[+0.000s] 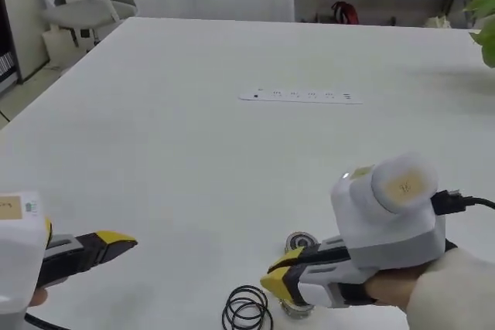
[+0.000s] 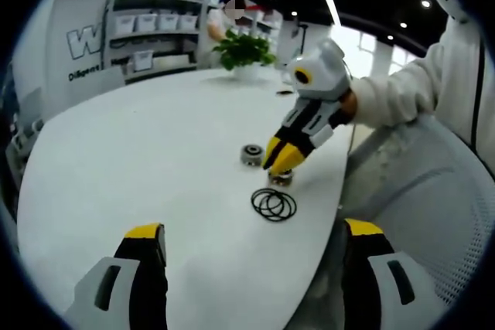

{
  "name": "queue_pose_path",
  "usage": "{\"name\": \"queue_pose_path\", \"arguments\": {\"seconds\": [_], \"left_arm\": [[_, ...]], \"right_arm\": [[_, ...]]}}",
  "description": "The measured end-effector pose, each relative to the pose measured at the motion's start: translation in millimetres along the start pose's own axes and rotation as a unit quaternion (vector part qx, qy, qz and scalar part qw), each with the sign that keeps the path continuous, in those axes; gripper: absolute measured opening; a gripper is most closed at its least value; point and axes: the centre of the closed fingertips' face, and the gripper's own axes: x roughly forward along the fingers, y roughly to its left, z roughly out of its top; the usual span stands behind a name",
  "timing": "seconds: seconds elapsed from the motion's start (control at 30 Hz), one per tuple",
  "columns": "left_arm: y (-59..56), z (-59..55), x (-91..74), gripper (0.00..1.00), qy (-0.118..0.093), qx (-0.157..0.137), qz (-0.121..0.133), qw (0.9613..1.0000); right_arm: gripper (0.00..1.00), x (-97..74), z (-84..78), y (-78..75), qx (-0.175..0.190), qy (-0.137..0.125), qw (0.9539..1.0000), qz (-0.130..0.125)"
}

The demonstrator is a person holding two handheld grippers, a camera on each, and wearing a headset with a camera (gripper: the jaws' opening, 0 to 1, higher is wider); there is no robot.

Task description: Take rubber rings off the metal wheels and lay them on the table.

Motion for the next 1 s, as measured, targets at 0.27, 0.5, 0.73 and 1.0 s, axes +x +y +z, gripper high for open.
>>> {"name": "queue_pose_path", "arguments": {"seconds": [0.27, 0.5, 0.73, 1.0], "left_arm": [[-0.1, 0.4, -1.0, 0.96, 0.002, 0.005, 0.001, 1.0000], [1.2, 1.6, -2.8, 0.96, 0.003, 0.008, 0.005, 0.9999], [2.2, 3.9, -6.6, 0.97, 0.002, 0.013, 0.010, 0.9999], [-1.3, 6.5, -9.2, 0.97, 0.004, 0.019, 0.010, 0.9998]], "right_arm": [[0.11, -16.4, 15.0, -8.8, 0.005, -0.029, 0.9995, -0.015], [0.23, -35.5, 30.8, -14.6, 0.003, -0.054, 0.9983, -0.024], [0.34, -66.8, 62.1, -10.1, 0.011, -0.114, 0.9933, -0.017], [0.43, -97.6, 79.4, -4.1, -0.017, -0.141, 0.9895, -0.024]]}}
